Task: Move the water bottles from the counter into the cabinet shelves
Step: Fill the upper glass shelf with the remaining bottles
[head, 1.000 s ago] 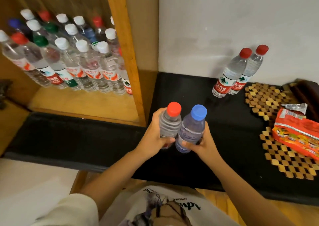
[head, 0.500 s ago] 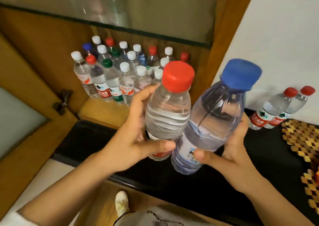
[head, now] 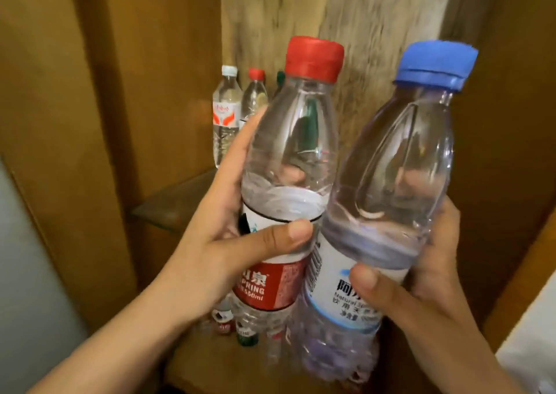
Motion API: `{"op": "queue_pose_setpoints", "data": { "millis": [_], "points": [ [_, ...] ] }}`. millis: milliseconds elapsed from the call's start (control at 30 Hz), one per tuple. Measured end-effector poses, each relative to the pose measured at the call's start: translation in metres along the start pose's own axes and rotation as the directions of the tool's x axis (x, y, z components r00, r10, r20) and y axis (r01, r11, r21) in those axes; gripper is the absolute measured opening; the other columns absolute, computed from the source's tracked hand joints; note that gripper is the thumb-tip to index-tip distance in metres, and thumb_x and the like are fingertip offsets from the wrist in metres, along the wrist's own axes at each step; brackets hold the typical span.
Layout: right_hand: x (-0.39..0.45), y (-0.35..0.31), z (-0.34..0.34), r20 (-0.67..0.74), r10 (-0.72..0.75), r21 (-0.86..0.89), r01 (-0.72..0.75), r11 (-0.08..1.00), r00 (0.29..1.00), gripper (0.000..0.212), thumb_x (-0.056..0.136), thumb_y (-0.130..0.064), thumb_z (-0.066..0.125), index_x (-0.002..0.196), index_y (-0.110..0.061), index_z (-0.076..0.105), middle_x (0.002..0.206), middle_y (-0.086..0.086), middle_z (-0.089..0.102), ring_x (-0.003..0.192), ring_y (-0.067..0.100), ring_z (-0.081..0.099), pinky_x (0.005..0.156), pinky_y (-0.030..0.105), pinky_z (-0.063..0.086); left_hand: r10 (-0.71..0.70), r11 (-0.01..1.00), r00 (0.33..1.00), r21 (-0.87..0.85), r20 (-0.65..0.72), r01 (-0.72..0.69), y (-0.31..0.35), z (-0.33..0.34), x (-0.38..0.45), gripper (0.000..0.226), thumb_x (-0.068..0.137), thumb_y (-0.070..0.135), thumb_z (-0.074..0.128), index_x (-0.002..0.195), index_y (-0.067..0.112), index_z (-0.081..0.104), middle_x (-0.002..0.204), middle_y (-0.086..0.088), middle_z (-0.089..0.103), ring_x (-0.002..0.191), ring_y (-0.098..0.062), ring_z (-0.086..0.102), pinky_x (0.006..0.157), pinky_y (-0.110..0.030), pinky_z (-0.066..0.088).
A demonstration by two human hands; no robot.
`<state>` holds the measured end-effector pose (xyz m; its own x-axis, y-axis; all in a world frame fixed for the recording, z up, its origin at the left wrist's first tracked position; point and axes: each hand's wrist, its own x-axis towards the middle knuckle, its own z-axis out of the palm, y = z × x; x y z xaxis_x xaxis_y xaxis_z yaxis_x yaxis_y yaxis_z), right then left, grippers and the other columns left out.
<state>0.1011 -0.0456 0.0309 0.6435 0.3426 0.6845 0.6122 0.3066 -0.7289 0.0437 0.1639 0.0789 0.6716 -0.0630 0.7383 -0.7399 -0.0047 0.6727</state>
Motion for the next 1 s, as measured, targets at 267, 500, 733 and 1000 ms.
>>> {"op": "queue_pose_setpoints", "data": {
  "millis": [267, 500, 733, 1000],
  "points": [
    [0.096, 0.006, 0.038, -0.051, -0.034, -0.084, 0.029, 0.996, 0.998, 0.076, 0.066, -0.021, 0.076, 0.124, -0.04, 0.032, 0.111, -0.024, 0.063, 0.104, 0.0, 0.062, 0.075, 0.013, 0.051, -0.039, 0.999, 0.994, -0.014, -0.099, 0.038, -0.051, -0.032, 0.078, 0.085, 0.07, 0.002, 0.066, 0.142, 0.018, 0.024, 0.131, 0.004, 0.054, 0.117, -0.013, 0.056, 0.093, -0.028, 0.049],
    [0.165, 0.058, 0.029, -0.33, 0.126, -0.197, -0.199, 0.96, 0.935, 0.075, 0.078, 0.0, 0.067, 0.131, -0.023, 0.021, 0.102, -0.014, 0.052, 0.081, -0.003, 0.056, 0.059, 0.004, 0.047, -0.075, 0.987, 0.99, 0.131, -0.122, 0.091, -0.111, -0.036, 0.143, 0.083, 0.071, -0.015, 0.067, 0.134, 0.011, 0.019, 0.111, 0.012, 0.051, 0.098, 0.006, 0.059, 0.09, -0.017, 0.045],
    [0.184, 0.084, 0.0, -0.386, 0.136, -0.296, -0.262, 0.919, 0.912, 0.074, 0.08, 0.0, 0.065, 0.133, -0.022, 0.018, 0.098, -0.017, 0.05, 0.082, -0.003, 0.052, 0.067, 0.012, 0.039, -0.191, 0.961, 0.971, 0.174, -0.146, 0.216, -0.151, -0.026, 0.167, 0.091, 0.073, -0.006, 0.071, 0.139, 0.015, 0.011, 0.135, -0.014, 0.046, 0.123, -0.029, 0.048, 0.108, -0.049, 0.035],
    [0.185, 0.094, -0.019, -0.441, 0.163, -0.308, -0.319, 0.896, 0.882, 0.076, 0.081, -0.003, 0.065, 0.135, -0.021, 0.014, 0.093, -0.021, 0.047, 0.078, -0.004, 0.051, 0.068, 0.013, 0.04, -0.258, 0.934, 0.953, 0.21, -0.159, 0.288, -0.172, -0.02, 0.178, 0.086, 0.076, 0.0, 0.07, 0.137, 0.019, 0.012, 0.128, -0.015, 0.053, 0.115, -0.03, 0.055, 0.103, -0.049, 0.04]
  ]
}}
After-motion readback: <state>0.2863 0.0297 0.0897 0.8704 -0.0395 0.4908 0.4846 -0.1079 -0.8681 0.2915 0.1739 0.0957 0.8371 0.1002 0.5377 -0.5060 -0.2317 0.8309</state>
